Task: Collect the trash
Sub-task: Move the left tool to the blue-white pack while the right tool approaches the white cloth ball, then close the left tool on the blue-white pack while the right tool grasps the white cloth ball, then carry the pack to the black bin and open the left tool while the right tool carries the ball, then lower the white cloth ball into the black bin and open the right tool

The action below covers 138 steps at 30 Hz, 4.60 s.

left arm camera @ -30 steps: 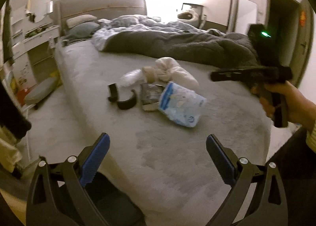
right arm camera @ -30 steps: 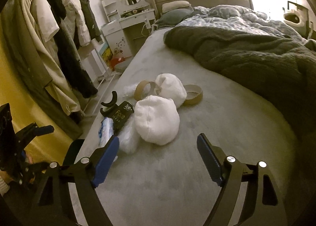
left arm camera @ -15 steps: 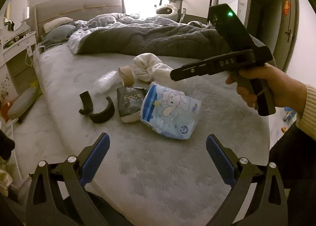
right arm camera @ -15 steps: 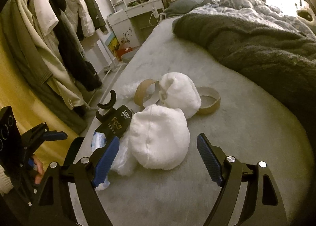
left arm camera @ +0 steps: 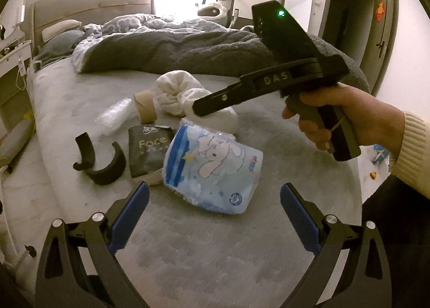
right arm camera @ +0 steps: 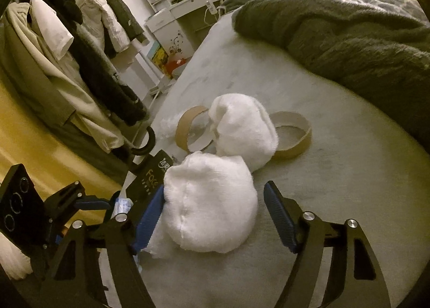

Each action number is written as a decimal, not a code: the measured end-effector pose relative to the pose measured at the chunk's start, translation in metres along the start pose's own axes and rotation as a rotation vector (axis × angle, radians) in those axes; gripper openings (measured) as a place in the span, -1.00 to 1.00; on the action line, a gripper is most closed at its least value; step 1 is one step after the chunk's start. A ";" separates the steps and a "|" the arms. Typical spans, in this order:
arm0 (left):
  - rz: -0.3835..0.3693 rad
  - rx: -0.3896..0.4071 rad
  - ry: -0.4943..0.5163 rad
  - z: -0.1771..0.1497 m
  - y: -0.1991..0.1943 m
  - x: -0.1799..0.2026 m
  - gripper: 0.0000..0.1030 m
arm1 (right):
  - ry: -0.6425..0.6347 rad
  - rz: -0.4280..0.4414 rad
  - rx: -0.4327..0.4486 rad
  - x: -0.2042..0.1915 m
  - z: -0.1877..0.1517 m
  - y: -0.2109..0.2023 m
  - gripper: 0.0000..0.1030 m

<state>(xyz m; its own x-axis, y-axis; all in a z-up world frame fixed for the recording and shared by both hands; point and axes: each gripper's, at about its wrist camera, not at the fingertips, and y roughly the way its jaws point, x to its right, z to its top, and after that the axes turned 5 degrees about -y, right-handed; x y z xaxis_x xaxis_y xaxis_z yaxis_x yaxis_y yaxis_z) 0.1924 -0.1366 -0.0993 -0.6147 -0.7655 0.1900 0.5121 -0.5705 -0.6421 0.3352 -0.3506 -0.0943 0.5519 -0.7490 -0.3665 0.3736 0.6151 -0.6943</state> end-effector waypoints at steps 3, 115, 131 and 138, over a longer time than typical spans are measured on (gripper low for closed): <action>-0.005 0.010 -0.005 0.003 0.001 0.000 0.92 | 0.005 0.007 -0.016 -0.001 0.001 0.003 0.39; 0.381 -0.406 -0.863 -0.208 -0.142 -0.224 0.81 | -0.263 0.178 -0.295 -0.290 0.011 0.224 0.13; 0.541 -0.075 -0.715 -0.152 -0.211 -0.222 0.46 | -0.327 0.102 -0.464 -0.300 -0.032 0.271 0.13; 0.527 0.072 -0.642 -0.123 -0.230 -0.211 0.31 | -0.370 0.091 -0.538 -0.304 -0.054 0.289 0.13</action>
<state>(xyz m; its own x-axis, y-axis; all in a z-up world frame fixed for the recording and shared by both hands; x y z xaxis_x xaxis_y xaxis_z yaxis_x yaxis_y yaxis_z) 0.1305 0.1928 -0.0827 0.1666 -0.9457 0.2790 0.6877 -0.0913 -0.7202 0.2350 0.0420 -0.2170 0.8195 -0.5066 -0.2679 -0.0583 0.3914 -0.9184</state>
